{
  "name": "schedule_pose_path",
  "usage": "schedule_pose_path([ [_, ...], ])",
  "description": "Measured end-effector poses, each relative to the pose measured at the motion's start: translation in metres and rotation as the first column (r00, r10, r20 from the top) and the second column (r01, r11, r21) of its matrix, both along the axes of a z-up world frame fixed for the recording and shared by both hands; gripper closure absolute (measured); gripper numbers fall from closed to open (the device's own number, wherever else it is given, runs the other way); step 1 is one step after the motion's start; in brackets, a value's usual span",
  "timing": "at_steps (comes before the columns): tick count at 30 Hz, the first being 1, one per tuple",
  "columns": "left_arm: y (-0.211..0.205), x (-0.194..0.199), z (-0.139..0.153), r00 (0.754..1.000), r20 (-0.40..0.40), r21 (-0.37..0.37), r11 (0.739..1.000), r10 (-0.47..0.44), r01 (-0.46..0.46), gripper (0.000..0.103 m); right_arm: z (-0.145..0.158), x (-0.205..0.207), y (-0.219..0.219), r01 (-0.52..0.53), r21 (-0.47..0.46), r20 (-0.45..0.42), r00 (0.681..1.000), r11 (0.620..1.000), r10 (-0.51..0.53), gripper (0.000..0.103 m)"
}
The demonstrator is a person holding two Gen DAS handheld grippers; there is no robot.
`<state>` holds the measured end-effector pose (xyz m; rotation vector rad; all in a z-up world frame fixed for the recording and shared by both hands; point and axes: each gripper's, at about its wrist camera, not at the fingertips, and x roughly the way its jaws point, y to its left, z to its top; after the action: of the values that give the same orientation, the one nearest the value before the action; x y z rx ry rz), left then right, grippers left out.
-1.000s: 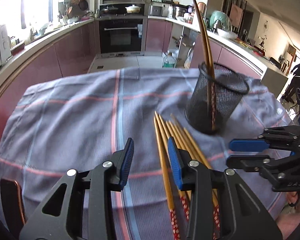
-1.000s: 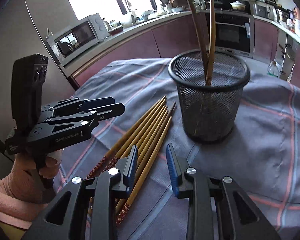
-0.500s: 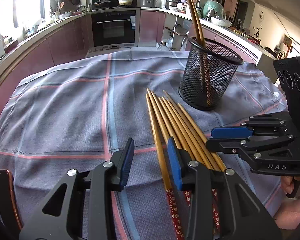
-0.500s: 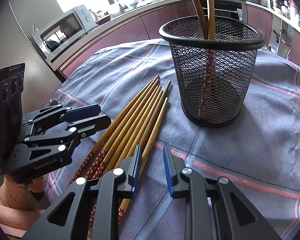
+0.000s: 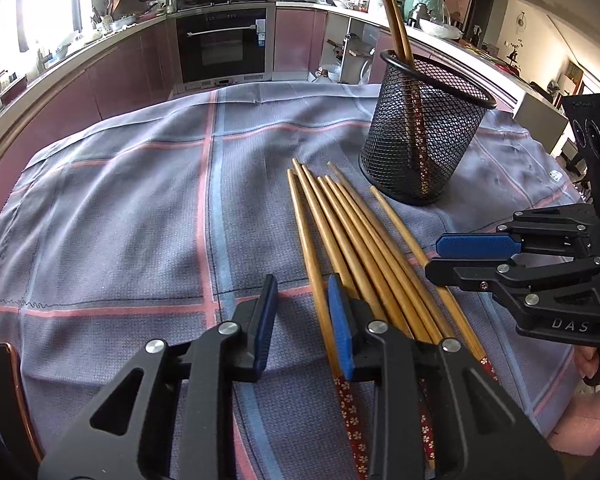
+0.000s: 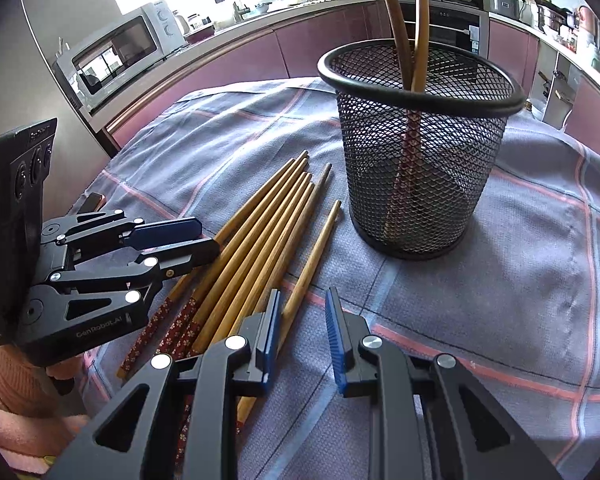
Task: Organize utensils
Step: 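Close the right gripper on another chopstick from the pile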
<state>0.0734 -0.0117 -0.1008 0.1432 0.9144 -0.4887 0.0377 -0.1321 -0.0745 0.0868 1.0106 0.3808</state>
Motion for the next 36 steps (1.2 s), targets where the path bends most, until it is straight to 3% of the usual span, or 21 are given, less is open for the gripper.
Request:
schedule_pose_path([
  [9, -0.002, 0.010, -0.002, 1.000, -0.017, 0.006, 1.000, 0.010, -0.010, 0.081, -0.001, 0.005, 0.001, 0.014, -0.017, 0.001, 1.000, 1.000, -0.014, 0.085],
  [14, -0.006, 0.015, -0.003, 1.000, -0.022, 0.016, 1.000, 0.006, -0.005, 0.082, -0.001, 0.009, 0.004, 0.009, -0.033, 0.011, 1.000, 0.999, -0.009, 0.092],
  [19, -0.003, 0.013, -0.003, 0.999, -0.044, 0.008, 1.000, 0.015, -0.015, 0.093, 0.000, 0.008, 0.000, -0.005, -0.032, 0.004, 1.000, 0.999, 0.005, 0.094],
  [23, 0.004, 0.008, -0.004, 0.997, -0.072, -0.030, 0.999, 0.015, -0.017, 0.095, 0.001, 0.005, -0.001, -0.016, -0.036, -0.001, 1.000, 0.999, 0.016, 0.095],
  [27, 0.006, 0.009, -0.003, 0.997, -0.081, -0.030, 0.999, 0.015, -0.017, 0.094, 0.001, 0.004, 0.001, -0.018, -0.054, 0.000, 1.000, 0.998, 0.018, 0.095],
  [31, -0.001, 0.014, -0.002, 0.998, -0.060, 0.013, 1.000, 0.009, -0.008, 0.087, 0.001, 0.007, 0.007, -0.017, -0.092, 0.012, 1.000, 0.996, 0.018, 0.092],
  [36, -0.013, 0.023, -0.003, 0.999, -0.048, 0.063, 0.998, -0.004, 0.007, 0.086, 0.001, 0.010, 0.014, -0.031, -0.130, 0.025, 0.999, 0.991, 0.034, 0.092],
])
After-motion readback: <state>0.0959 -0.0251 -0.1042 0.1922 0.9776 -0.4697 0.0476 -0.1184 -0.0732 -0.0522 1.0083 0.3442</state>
